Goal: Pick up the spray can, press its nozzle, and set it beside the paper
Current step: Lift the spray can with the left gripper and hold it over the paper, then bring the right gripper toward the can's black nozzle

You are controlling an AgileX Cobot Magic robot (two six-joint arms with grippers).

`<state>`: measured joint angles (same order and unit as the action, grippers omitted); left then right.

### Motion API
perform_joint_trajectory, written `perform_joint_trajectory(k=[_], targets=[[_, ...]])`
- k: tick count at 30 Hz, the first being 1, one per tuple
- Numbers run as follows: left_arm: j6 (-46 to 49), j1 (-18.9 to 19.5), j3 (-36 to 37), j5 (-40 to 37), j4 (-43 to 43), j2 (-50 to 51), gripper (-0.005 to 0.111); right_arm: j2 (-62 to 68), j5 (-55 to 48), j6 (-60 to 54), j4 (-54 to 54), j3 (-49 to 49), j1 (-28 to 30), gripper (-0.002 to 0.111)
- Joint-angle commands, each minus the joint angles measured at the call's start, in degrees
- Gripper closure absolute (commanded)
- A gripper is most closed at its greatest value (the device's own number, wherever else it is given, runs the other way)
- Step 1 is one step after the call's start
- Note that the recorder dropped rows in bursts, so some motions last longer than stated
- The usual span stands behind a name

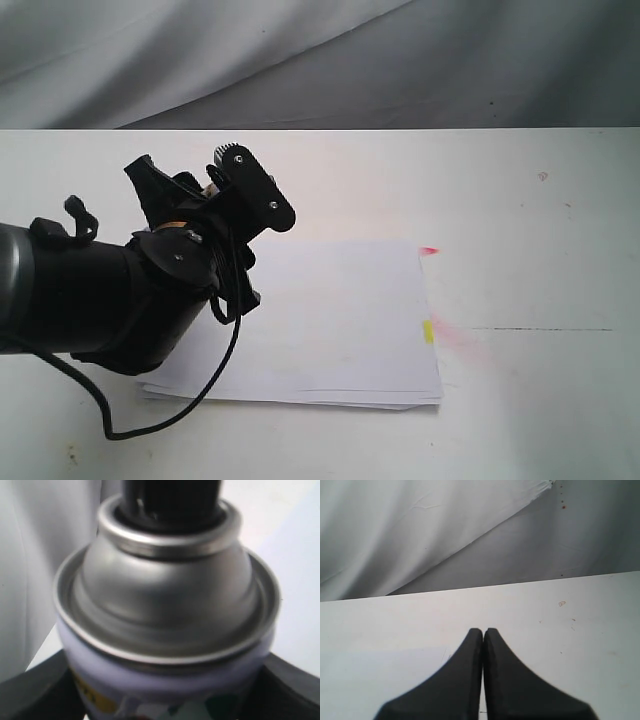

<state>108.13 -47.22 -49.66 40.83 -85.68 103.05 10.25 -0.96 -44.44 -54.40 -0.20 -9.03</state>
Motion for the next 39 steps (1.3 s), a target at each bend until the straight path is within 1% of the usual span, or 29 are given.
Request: perform_joint_trajectory(k=[1,6,13,18,20,23,24,26,29,33,37,39], targets=[[0.28,-0.35,-0.56,1.27,1.11,-0.48,0.107,-0.03,0.23,-0.09,-0.2,0.2,0.42,0.108],[0.28,-0.35,-0.56,0.72,1.11,-0.48,0.107,-0.03,3.34,0.01,-1.67,0.2,0.42,0.108],[0.28,-0.35,-0.56,0.72,1.11,-0.48,0.107,-0.03,4.95,0.01,-13.45,0.2,0.42,0.108],[0.28,-0.35,-0.56,0.72,1.11,-0.48,0.107,-0.03,9.8,-0.09,-28.32,0.2,0.42,0.108],[0.28,-0.35,-0.56,0.72,1.11,-0.48,0.107,-0.03,8.21,-0.09,-28.47,0.2,0.42,0.108],[0.28,-0.35,-0.56,0.72,1.11,-0.48,0.107,0.07,1.36,0.0,-29.48,-1.53,0.42,0.108],[0.48,-0.35,-0.56,0.72,1.11,-0.48,0.107,0.43,-1.2,0.27,-31.17,-3.35,0.42,0.108],[0.48,-0.35,-0.56,0.72,1.11,-0.48,0.107,2.02,-2.94,0.26,-33.33,-7.1,0.42,0.108],[0.48,-0.35,-0.56,0.72,1.11,-0.48,0.107,8.71,-5.45,-0.09,-30.17,-15.0,0.42,0.108],[0.48,-0.35,-0.56,0.72,1.11,-0.48,0.107,24.54,-14.59,-0.09,-24.18,-28.65,0.42,0.108],[0.48,-0.35,-0.56,0.72,1.11,-0.48,0.107,41.47,-21.26,-0.09,-14.98,-42.68,0.55,0.108],[0.48,-0.35,-0.56,0.72,1.11,-0.48,0.107,50.45,-28.27,-0.09,-10.86,-51.37,1.29,0.108]])
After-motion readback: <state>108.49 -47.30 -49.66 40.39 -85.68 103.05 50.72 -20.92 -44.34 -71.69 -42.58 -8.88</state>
